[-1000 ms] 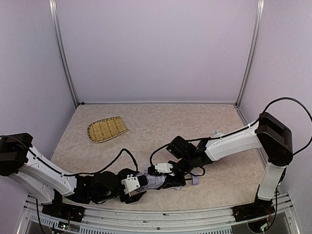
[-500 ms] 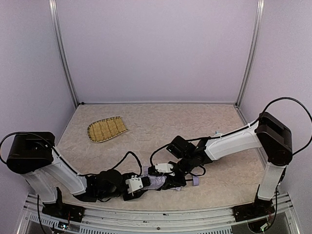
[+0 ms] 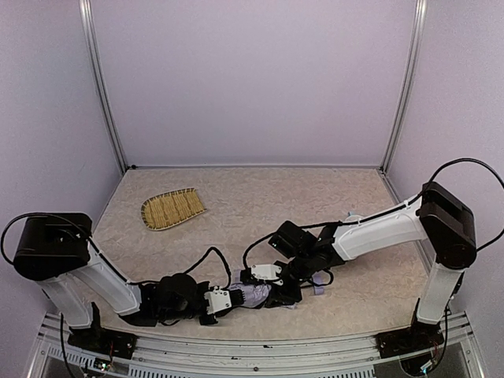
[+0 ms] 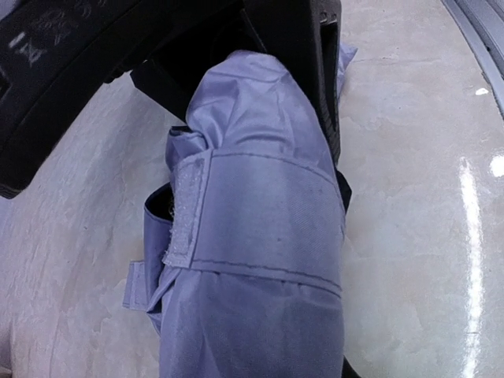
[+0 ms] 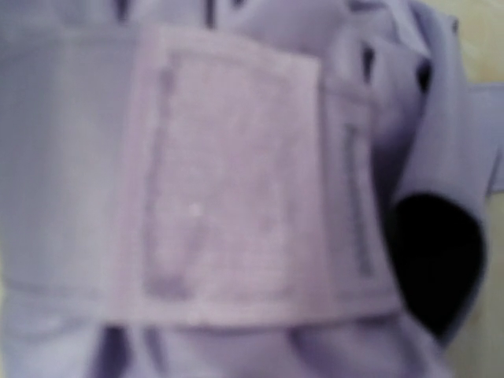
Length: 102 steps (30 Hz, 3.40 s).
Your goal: Put away the umbrella
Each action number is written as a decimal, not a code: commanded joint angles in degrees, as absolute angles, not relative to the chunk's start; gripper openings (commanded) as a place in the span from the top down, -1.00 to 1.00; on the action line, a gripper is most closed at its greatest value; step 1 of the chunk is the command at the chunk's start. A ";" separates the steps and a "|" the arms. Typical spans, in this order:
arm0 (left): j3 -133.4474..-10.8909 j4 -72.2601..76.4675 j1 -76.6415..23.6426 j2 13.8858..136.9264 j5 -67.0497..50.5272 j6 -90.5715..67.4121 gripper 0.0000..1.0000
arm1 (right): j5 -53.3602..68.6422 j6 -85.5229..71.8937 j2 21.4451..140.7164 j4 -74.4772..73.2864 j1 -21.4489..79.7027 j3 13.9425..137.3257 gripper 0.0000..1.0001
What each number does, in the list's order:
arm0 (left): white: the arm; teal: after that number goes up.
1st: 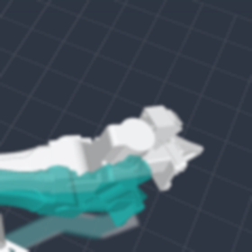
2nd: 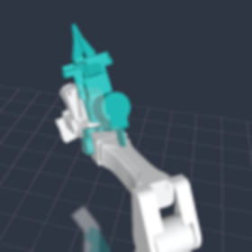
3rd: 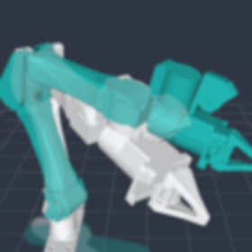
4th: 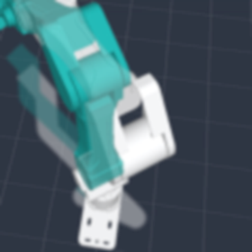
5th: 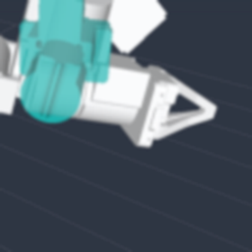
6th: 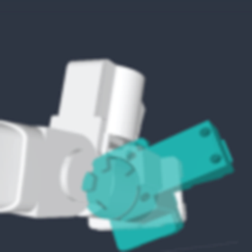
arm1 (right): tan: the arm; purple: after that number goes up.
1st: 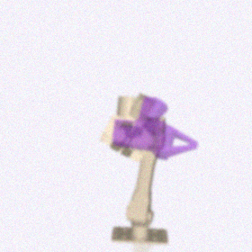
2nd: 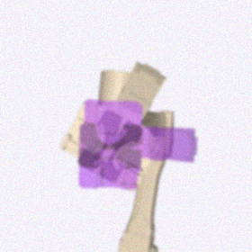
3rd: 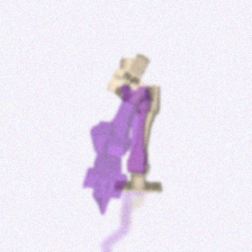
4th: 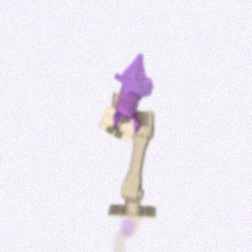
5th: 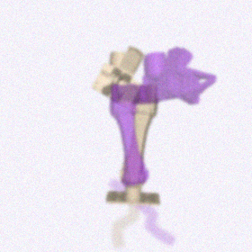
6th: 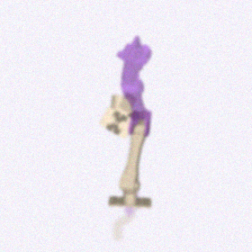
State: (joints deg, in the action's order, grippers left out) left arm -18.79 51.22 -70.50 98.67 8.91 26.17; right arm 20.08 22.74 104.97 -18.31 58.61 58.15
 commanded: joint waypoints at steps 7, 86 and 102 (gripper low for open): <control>-18.70 47.32 -72.98 102.29 11.89 25.18 1.00 | 17.04 15.60 92.66 -23.68 59.03 55.42 -1.00; -30.34 19.67 -62.32 100.73 -11.89 11.05 1.00 | 15.41 19.03 75.89 -4.39 54.48 41.49 -0.07; -35.02 13.00 -58.18 102.54 -21.68 11.11 1.00 | -8.81 34.11 93.16 -2.17 65.83 40.65 -0.84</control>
State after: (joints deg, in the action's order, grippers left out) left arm -36.53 23.66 -58.83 99.42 -19.77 12.23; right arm -2.02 31.73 87.92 -2.70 65.06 39.86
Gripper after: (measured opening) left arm 0.286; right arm 0.944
